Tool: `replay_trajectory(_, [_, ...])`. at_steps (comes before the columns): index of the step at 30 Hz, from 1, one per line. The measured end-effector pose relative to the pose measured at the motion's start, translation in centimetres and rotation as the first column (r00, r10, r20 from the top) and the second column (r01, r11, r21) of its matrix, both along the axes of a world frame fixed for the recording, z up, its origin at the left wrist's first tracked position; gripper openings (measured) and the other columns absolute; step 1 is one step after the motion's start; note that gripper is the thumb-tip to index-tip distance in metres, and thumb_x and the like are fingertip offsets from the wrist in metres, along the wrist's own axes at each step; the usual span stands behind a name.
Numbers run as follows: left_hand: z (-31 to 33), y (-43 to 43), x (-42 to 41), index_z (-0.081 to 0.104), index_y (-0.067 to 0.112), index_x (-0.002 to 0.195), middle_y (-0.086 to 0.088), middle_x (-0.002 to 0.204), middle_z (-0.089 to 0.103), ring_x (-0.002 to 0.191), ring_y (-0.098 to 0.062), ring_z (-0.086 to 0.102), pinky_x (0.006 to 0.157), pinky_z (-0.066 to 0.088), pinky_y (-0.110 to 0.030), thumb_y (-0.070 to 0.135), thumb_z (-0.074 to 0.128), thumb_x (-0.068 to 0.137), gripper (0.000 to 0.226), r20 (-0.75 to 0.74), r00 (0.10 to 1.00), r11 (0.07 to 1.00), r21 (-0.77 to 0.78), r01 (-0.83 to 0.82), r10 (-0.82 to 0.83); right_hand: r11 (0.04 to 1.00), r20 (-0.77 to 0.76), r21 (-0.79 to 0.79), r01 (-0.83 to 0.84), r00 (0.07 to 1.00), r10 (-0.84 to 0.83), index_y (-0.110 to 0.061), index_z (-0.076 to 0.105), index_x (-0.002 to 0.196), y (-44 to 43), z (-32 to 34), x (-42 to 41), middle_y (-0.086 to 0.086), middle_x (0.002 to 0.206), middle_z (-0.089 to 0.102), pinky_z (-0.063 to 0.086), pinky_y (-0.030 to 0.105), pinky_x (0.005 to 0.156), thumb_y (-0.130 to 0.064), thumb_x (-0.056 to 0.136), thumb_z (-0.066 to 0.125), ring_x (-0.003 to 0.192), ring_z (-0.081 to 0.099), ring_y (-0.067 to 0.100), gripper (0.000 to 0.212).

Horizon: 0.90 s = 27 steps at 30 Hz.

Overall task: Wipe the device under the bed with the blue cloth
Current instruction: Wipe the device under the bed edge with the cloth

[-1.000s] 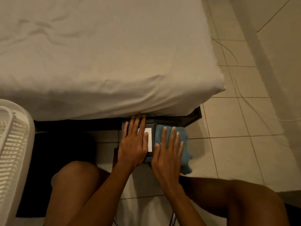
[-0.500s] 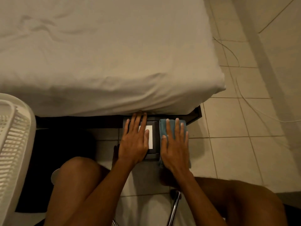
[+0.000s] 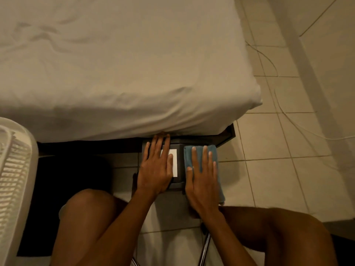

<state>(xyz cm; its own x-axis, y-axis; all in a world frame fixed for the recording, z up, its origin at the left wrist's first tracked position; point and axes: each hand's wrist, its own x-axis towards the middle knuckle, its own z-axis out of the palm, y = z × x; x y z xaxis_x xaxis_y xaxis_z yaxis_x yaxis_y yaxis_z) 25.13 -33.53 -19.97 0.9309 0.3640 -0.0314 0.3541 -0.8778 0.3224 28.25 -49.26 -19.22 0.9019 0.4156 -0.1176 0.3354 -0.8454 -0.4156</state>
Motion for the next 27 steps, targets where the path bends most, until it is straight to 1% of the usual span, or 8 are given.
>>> replay_trajectory(2, [0.1, -0.1, 0.1, 0.010, 0.018, 0.157, -0.004, 0.166, 0.009, 0.153, -0.016, 0.003, 0.125, 0.000, -0.039, 0.038, 0.023, 0.101, 0.061, -0.001, 1.000, 1.000, -0.010, 0.013, -0.013, 1.000, -0.016, 0.020, -0.004, 1.000, 0.004, -0.033, -0.001, 0.159, -0.6, -0.2, 1.0, 0.001, 0.167, -0.010, 0.003, 0.046, 0.126, -0.044, 0.103, 0.019, 0.154, -0.010, 0.018, 0.060])
replay_trajectory(6, [-0.1, 0.1, 0.1, 0.009, 0.018, 0.157, -0.003, 0.166, 0.006, 0.153, -0.014, 0.000, 0.125, 0.000, -0.038, 0.037, 0.025, 0.102, 0.061, 0.003, 1.000, 1.000, -0.004, 0.021, -0.021, 0.992, -0.042, 0.044, 0.122, 0.992, -0.121, -0.032, -0.002, 0.158, 1.2, 0.2, 4.3, 0.003, 0.167, -0.010, 0.001, 0.046, 0.126, -0.041, 0.105, 0.018, 0.153, -0.013, 0.019, 0.057])
replay_trajectory(10, [0.1, 0.1, -0.1, 0.006, 0.018, 0.157, -0.002, 0.166, 0.005, 0.153, -0.013, -0.002, 0.125, 0.000, -0.038, 0.039, 0.022, 0.102, 0.061, 0.000, 1.000, 1.000, -0.023, 0.021, -0.021, 0.997, -0.028, 0.073, 0.015, 1.000, -0.013, -0.031, 0.002, 0.159, 0.4, 0.4, 1.8, 0.002, 0.168, -0.009, -0.004, 0.042, 0.125, -0.044, 0.103, 0.014, 0.154, -0.013, 0.018, 0.059])
replay_trajectory(12, [0.0, 0.0, 0.0, 0.006, 0.019, 0.158, -0.002, 0.166, 0.005, 0.153, -0.013, -0.002, 0.125, 0.000, -0.039, 0.039, 0.022, 0.102, 0.062, 0.003, 1.000, 1.000, -0.024, 0.019, -0.019, 0.986, -0.089, 0.162, 0.033, 0.996, -0.019, -0.034, 0.008, 0.158, -0.7, 0.7, 2.7, 0.001, 0.168, -0.002, 0.004, 0.047, 0.126, -0.043, 0.104, 0.016, 0.155, -0.006, 0.019, 0.055])
replay_trajectory(14, [-0.1, 0.0, 0.0, 0.005, 0.019, 0.158, -0.002, 0.166, 0.005, 0.153, -0.014, -0.002, 0.125, 0.001, -0.039, 0.038, 0.025, 0.102, 0.062, 0.002, 1.000, 1.000, -0.019, 0.016, -0.016, 0.969, -0.126, 0.217, 0.119, 0.988, -0.093, -0.043, 0.003, 0.155, -1.2, 0.8, 3.7, -0.003, 0.168, -0.002, 0.010, 0.046, 0.124, -0.043, 0.104, 0.020, 0.155, -0.003, 0.019, 0.054])
replay_trajectory(18, [0.0, 0.0, -0.1, 0.003, 0.019, 0.158, -0.002, 0.166, 0.002, 0.153, -0.013, -0.004, 0.125, 0.002, -0.040, 0.037, 0.027, 0.103, 0.063, 0.010, 1.000, 0.999, -0.028, 0.017, -0.016, 0.994, 0.000, 0.081, 0.076, 0.997, -0.076, -0.042, -0.011, 0.154, -1.0, -0.3, 3.0, 0.001, 0.168, -0.006, 0.009, 0.048, 0.125, -0.042, 0.104, 0.023, 0.155, -0.006, 0.023, 0.061])
replay_trajectory(22, [0.0, -0.1, 0.0, 0.000, 0.018, 0.157, -0.002, 0.166, -0.001, 0.153, -0.014, -0.005, 0.125, 0.000, -0.039, 0.037, 0.026, 0.102, 0.063, 0.007, 1.000, 0.999, -0.024, 0.021, -0.021, 0.998, 0.021, -0.005, 0.060, 0.998, -0.060, -0.028, -0.002, 0.159, -0.4, -0.3, 2.3, 0.005, 0.168, -0.009, 0.001, 0.048, 0.125, -0.045, 0.103, 0.026, 0.154, -0.011, 0.024, 0.065])
replay_trajectory(27, [0.0, -0.2, 0.0, 0.001, 0.018, 0.157, -0.002, 0.166, -0.002, 0.153, -0.013, -0.006, 0.125, -0.002, -0.039, 0.038, 0.025, 0.102, 0.063, 0.005, 1.000, 0.999, -0.038, 0.015, -0.015, 0.998, 0.011, -0.062, -0.024, 1.000, 0.024, -0.033, -0.005, 0.158, 0.5, -0.3, 2.8, 0.004, 0.167, -0.014, 0.000, 0.052, 0.125, -0.055, 0.100, 0.015, 0.154, -0.014, 0.023, 0.066])
